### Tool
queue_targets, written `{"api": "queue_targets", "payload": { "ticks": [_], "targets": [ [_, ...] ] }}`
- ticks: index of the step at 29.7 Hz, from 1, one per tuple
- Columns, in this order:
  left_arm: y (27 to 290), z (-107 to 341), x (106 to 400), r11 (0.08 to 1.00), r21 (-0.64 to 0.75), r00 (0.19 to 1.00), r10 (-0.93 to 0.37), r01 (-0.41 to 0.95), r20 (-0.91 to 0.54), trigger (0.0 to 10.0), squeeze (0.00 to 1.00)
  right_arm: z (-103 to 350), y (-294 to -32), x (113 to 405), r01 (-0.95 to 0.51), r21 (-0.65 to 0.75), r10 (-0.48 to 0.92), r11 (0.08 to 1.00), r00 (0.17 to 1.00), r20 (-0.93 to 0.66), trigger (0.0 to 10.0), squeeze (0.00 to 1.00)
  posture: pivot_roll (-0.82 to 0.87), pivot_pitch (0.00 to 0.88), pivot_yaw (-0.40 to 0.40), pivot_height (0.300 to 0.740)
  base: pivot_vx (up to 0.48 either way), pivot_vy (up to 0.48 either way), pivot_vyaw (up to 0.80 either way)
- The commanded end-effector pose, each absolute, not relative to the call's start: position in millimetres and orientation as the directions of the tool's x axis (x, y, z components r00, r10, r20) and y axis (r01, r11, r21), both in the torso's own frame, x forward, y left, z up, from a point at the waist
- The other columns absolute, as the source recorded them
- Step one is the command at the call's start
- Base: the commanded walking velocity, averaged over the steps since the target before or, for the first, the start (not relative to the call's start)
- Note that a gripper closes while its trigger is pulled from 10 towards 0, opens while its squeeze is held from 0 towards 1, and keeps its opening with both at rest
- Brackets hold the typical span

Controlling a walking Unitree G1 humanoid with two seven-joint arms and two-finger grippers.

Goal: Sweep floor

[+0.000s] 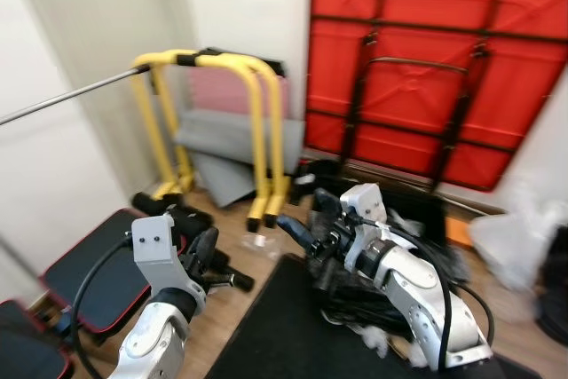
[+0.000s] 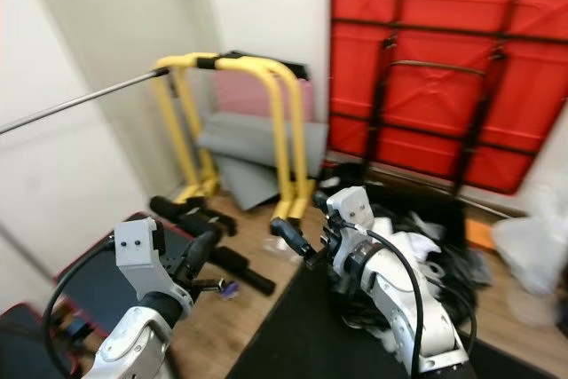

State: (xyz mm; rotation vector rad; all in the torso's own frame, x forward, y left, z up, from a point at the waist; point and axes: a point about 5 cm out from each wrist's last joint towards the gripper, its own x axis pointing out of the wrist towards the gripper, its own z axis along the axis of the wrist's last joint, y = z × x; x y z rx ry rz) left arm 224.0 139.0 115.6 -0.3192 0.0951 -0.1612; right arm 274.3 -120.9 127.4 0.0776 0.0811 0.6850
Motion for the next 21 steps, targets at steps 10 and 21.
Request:
{"api": "queue_targets", "payload": {
  "ticks": [10, 21],
  "targets": [
    [142, 116, 233, 0.934, -0.327, 0.983, -0.174, 0.147, -0.055, 10.0, 0.00, 131, -115, 282, -0.638, 0.105, 0.644, 0.763, 0.764, -0.035, 10.0, 0.00, -0.06, 0.000, -0.015, 0.740, 0.000, 0.000, 0.76],
    [138, 115, 237, 0.939, -0.292, 0.969, -0.223, 0.184, -0.104, 10.0, 0.00, 133, -117, 294, -0.620, 0.020, 0.620, 0.784, 0.781, -0.075, 10.0, 0.00, -0.08, 0.000, -0.013, 0.740, 0.000, 0.000, 0.50]
  ]
}}
